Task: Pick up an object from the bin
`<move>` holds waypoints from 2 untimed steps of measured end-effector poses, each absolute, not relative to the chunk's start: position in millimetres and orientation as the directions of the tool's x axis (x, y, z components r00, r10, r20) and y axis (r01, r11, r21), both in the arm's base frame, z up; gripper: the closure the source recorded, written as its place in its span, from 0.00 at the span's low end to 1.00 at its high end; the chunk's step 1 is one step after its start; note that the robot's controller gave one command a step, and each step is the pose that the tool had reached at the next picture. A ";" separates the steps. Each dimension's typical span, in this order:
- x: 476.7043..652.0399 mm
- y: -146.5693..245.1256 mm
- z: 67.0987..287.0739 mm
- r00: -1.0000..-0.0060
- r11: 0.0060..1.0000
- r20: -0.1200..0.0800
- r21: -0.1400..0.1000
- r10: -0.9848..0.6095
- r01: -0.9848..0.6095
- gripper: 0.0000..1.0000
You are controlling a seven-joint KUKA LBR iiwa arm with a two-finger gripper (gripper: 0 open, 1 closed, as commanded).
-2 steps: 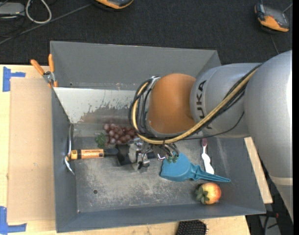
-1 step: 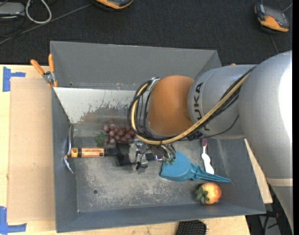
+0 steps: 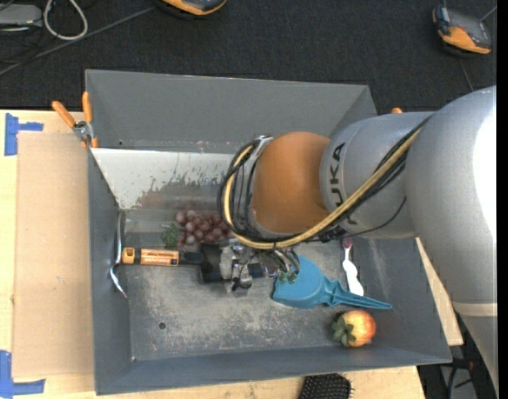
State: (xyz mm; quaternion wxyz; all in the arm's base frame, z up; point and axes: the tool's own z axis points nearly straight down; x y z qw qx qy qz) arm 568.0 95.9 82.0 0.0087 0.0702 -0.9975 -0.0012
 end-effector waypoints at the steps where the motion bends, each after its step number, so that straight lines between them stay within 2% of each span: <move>1: 563.8 80.4 114.9 -0.991 0.991 0.020 0.005 -0.136 -0.136 1.00; 2: 558.6 87.5 139.4 -0.992 0.992 0.022 0.004 -0.127 -0.126 1.00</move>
Offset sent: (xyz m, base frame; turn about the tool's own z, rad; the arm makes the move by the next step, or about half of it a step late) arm -0.0094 -0.0081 0.0580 0.0142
